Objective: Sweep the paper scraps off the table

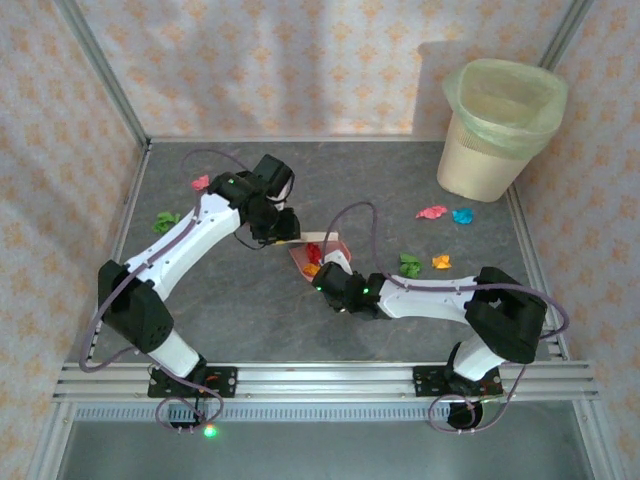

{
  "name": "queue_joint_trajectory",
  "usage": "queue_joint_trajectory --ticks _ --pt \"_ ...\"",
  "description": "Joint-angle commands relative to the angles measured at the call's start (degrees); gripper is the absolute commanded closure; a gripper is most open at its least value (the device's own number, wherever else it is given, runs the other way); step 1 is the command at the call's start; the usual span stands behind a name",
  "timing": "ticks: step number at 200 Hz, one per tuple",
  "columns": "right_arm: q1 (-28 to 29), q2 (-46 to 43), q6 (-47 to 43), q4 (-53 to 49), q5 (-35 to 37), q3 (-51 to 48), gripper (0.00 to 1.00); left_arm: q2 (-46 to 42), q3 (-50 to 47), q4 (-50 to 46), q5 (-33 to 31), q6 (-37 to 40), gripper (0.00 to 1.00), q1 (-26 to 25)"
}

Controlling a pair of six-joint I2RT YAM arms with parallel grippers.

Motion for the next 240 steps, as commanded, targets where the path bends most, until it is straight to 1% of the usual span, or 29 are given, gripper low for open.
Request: queue_joint_trajectory --ticks 1,34,74,117,153,180,221,240 --pt "-0.39 0.88 -0.31 -3.58 -2.46 -2.31 1.00 -2.42 -2.38 2.47 2.74 -1.35 1.00 -2.25" --pt "-0.56 0.00 0.20 -3.06 -1.74 -3.04 1.00 -4.96 -5.19 4.45 3.18 -2.49 1.00 -3.15" --pt "-0.59 -1.03 0.48 -2.51 -1.18 -3.91 1.00 -7.06 -6.73 6.99 1.81 -3.83 1.00 -3.00" --pt "-0.55 -3.50 0.65 -1.36 -1.03 -5.69 1.00 -10.41 -9.83 12.94 -1.89 -9.45 1.00 -2.45" --pt "-0.58 -4.23 0.39 -0.82 -1.41 -6.29 1.00 -14.03 -10.66 16.04 -8.77 -12.05 1.00 -2.24" --pt "-0.61 -4.89 0.47 -0.74 -1.27 -6.62 1.00 -18.99 -14.32 20.11 -14.86 -14.03 1.00 -2.17" --pt "-0.57 -7.22 0.70 0.14 -0.63 -8.11 1.00 -27.73 -25.06 28.94 -23.52 -14.57 1.00 -2.20" --pt "-0.67 -7.58 0.85 0.29 -0.39 -8.31 1.00 -32.52 -32.57 35.07 -26.09 -14.77 1.00 -2.46"
